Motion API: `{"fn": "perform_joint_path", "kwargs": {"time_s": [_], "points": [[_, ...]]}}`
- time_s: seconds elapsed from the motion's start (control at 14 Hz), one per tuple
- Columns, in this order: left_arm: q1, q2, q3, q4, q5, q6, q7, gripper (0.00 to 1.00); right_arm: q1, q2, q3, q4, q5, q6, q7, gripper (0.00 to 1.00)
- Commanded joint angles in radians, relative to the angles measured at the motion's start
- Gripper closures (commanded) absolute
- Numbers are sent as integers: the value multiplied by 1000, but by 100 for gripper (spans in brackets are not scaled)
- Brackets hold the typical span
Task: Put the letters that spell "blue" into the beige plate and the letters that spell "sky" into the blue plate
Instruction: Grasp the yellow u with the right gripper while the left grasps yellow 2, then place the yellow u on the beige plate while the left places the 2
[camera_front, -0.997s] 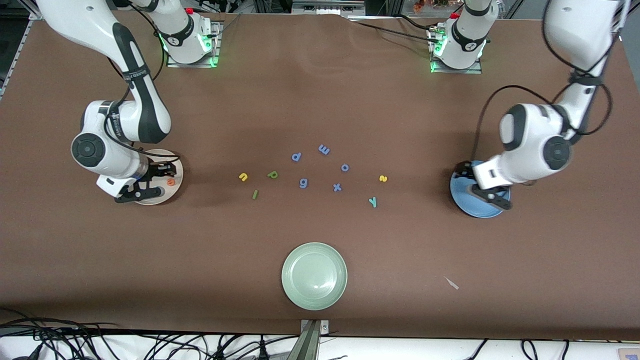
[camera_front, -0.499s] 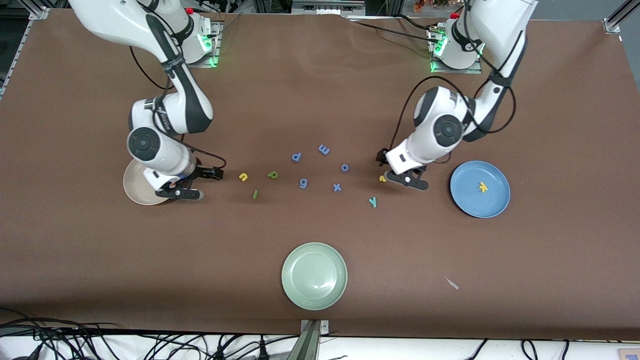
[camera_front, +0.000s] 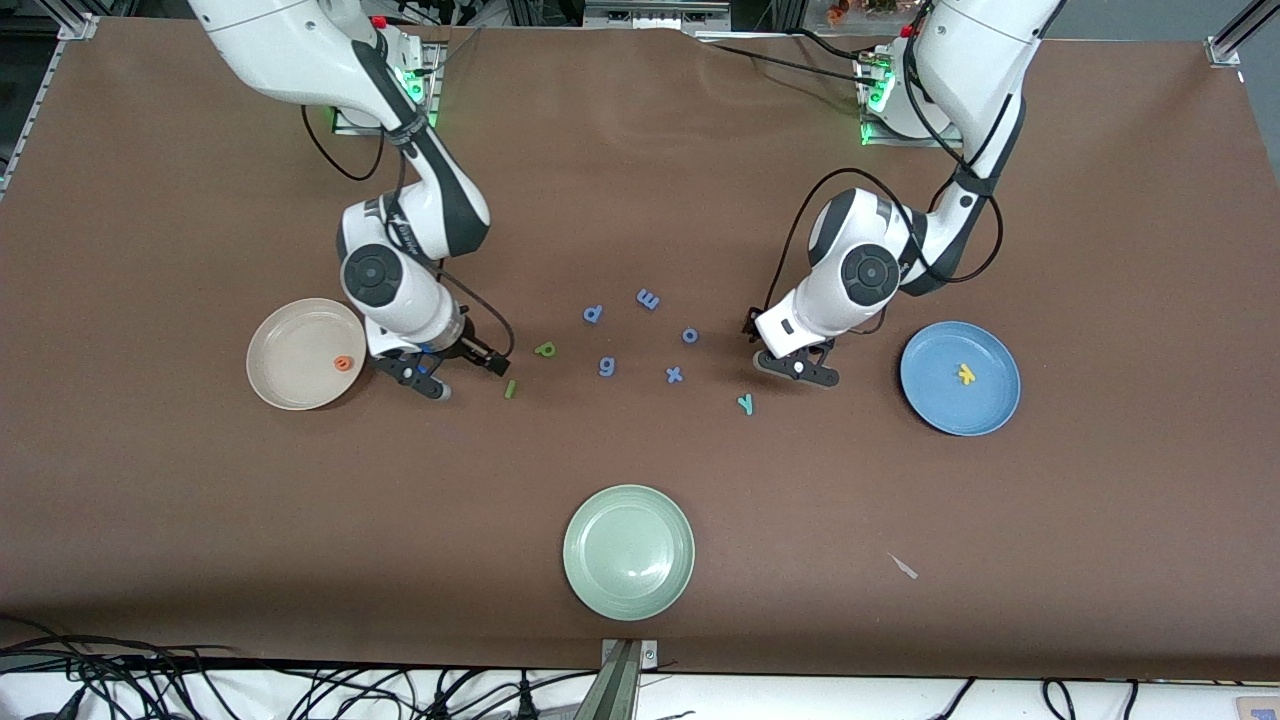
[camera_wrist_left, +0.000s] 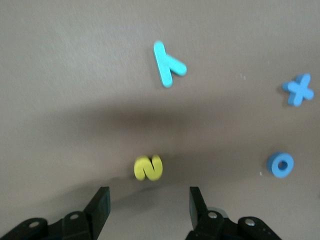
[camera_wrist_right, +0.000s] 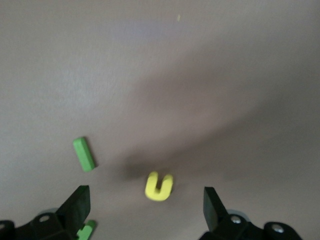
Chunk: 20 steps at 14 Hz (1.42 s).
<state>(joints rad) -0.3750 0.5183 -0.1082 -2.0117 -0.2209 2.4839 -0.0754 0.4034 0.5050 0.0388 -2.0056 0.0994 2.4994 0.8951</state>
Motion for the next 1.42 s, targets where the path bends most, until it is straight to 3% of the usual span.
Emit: {"fn": "perform_joint_path", "kwargs": {"time_s": [0.0,0.14,0.36,0.64,0.93,1.14,1.35], "points": [[-51,46,42,45,-26,6,3,27,0,24,-2,16,16,10,27,0],[-53,68,44,44,-25,59,3,27,-2,33,-2,16,16,21,27,1],[-82,85,48,44,-25,69,0,33,-2,36,-2,10,16,22,25,14],[-82,86,50,44,-21,69,2,79,0,49,-2,7,14,21,15,35],[-64,51,64,41,-14,55,9,83,0,50,-2,7,14,18,11,69],[86,-30,62,22,14,-18,107,83,0,49,-2,17,5,13,-1,97],[249,-107,61,19,14,-170,363,82,-6,30,-14,111,-1,-167,-97,100]]}}
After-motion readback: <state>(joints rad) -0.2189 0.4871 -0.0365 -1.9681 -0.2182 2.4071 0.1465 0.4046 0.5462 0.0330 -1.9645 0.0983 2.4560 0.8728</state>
